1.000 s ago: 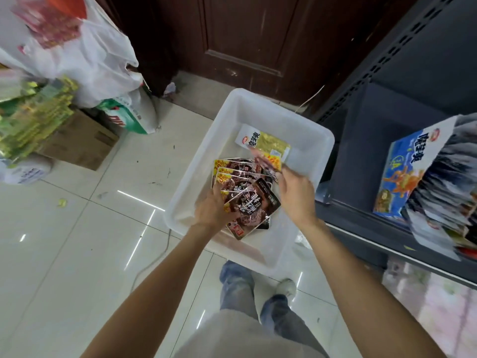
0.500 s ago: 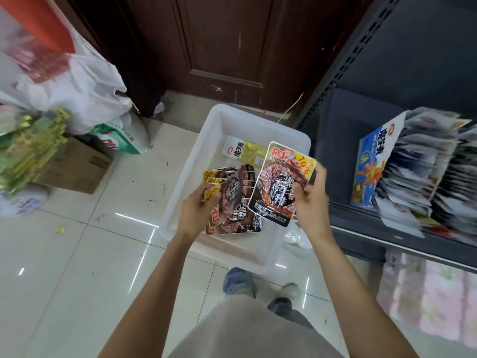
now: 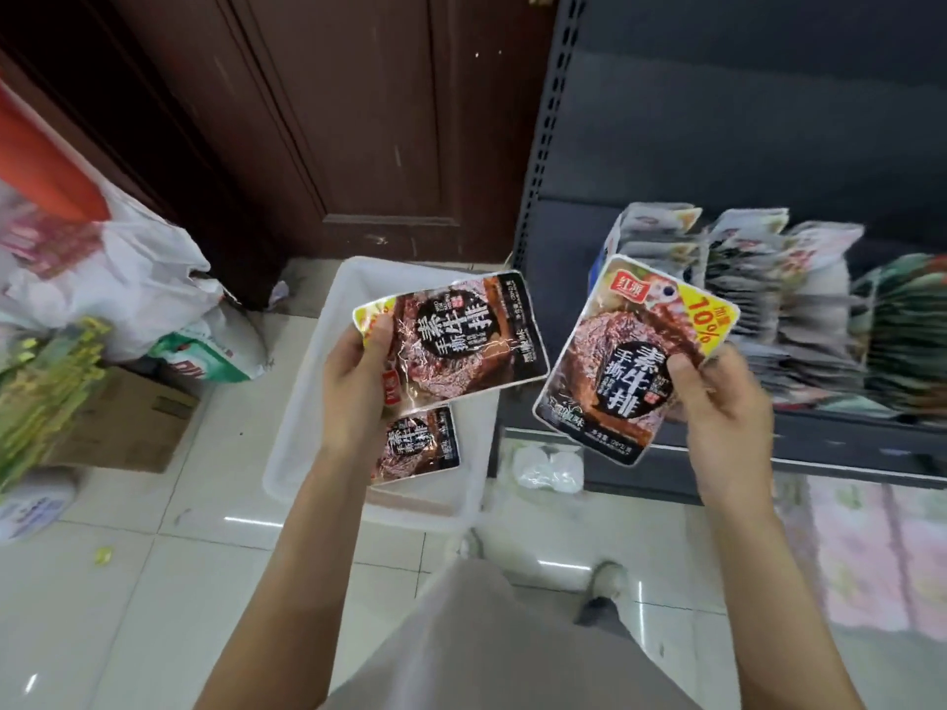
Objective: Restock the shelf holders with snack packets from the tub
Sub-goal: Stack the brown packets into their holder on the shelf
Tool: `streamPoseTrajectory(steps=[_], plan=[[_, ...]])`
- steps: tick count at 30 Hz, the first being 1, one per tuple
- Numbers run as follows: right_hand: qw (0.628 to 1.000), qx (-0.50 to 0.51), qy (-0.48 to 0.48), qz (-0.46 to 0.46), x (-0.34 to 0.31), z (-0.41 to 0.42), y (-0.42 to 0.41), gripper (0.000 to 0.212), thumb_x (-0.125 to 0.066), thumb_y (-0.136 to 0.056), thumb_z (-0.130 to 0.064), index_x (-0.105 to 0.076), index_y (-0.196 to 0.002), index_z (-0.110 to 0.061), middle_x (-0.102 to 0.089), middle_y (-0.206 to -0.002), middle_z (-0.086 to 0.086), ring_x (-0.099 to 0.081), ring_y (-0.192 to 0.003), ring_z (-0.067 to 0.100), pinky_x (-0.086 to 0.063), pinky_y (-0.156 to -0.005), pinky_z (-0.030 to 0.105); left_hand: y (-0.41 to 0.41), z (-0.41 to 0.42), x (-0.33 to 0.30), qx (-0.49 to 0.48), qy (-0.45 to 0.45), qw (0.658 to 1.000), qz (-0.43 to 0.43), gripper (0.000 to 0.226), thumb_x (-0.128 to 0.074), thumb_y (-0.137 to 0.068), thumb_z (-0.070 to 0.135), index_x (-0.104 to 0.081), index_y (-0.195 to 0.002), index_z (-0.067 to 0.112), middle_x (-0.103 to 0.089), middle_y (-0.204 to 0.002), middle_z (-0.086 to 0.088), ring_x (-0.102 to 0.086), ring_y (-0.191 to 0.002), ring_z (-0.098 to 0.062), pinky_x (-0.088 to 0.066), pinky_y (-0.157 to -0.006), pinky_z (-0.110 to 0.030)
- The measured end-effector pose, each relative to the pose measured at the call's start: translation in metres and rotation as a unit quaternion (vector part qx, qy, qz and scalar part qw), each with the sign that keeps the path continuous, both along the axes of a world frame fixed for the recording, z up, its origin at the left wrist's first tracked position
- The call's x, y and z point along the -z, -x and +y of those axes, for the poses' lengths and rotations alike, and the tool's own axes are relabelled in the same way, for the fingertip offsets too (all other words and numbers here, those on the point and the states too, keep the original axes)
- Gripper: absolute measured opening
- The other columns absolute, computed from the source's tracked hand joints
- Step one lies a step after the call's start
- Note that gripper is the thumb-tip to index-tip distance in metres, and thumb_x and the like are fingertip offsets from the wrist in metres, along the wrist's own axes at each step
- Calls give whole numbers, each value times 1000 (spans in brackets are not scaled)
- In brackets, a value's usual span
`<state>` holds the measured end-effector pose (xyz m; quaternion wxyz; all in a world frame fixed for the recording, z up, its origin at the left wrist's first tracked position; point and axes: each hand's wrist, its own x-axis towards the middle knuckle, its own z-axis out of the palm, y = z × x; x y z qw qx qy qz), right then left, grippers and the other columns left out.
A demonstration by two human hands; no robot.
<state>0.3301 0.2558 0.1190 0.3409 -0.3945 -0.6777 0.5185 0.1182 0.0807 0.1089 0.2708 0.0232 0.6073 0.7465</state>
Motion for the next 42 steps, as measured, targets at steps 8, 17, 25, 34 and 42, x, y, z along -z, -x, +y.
streamPoseTrajectory(steps=[8, 17, 25, 34, 42], plan=[[989, 139, 2, 40, -18, 87, -152, 36, -59, -90, -1, -52, -90, -37, -70, -85, -10, -63, -81, 11, -50, -79, 44, -103, 122, -48, 159, 4, 979, 129, 18, -63, -87, 37, -73, -90, 22, -74, -86, -5, -70, -74, -16, -55, -60, -27], [970, 236, -56, -5, -30, 223, -310, 32, -61, -90, -5, -48, -96, -35, -66, -103, 7, -63, -88, 14, -49, -81, 36, -243, 303, -98, 194, 30, 884, 425, 5, -60, -87, 39, -62, -83, 37, -66, -75, 25, -59, -71, 9, -44, -64, -12], [956, 284, -32, 62, -30, 296, -379, 29, -60, -91, -8, -52, -92, -36, -60, -86, 1, -57, -79, 34, -49, -74, 64, -303, 445, -112, 260, 64, 785, 559, 23, -54, -95, 35, -60, -104, 14, -65, -85, 8, -64, -81, -11, -50, -72, -32], [954, 280, 22, 104, -33, 325, -399, 19, -56, -93, -5, -49, -109, -11, -64, -90, 4, -62, -85, 40, -52, -77, 56, -314, 522, -84, 388, 186, 606, 669, 28, -55, -94, 36, -64, -115, 18, -73, -93, -2, -69, -80, -20, -50, -74, -34], [958, 261, 27, 116, -23, 349, -391, 19, -58, -93, -9, -50, -98, -25, -65, -112, 11, -63, -101, 15, -52, -81, 34, -313, 518, -70, 402, 236, 537, 703, 30, -50, -95, 41, -61, -117, 22, -64, -65, 3, -69, -72, -24, -53, -71, -39]])
